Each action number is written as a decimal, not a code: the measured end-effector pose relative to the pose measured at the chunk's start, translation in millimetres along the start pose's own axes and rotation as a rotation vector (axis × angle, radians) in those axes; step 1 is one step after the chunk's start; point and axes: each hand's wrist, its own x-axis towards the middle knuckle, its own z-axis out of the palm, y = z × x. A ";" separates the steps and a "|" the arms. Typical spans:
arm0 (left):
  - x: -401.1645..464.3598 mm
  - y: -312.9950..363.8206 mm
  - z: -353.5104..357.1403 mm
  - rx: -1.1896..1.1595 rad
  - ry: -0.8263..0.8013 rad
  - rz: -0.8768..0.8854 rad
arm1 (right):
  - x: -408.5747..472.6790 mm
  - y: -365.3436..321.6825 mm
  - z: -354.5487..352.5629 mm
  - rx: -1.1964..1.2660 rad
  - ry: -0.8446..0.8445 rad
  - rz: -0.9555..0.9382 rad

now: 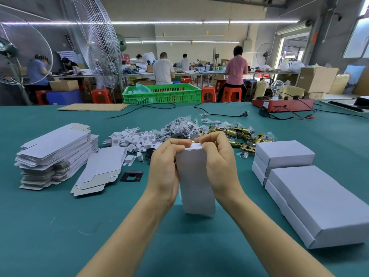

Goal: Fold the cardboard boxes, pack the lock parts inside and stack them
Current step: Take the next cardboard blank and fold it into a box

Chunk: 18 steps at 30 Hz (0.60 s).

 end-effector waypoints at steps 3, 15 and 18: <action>-0.4 0.6 0.3 -0.001 0.006 -0.017 | 0.3 0.8 0.3 -0.013 -0.010 0.014; -5.2 -1.5 3.5 -0.033 -0.062 0.000 | 4.0 -2.2 -3.1 0.043 0.039 0.019; -3.0 -2.1 2.1 -0.036 -0.084 0.010 | 4.4 -1.0 -4.0 0.062 0.050 0.003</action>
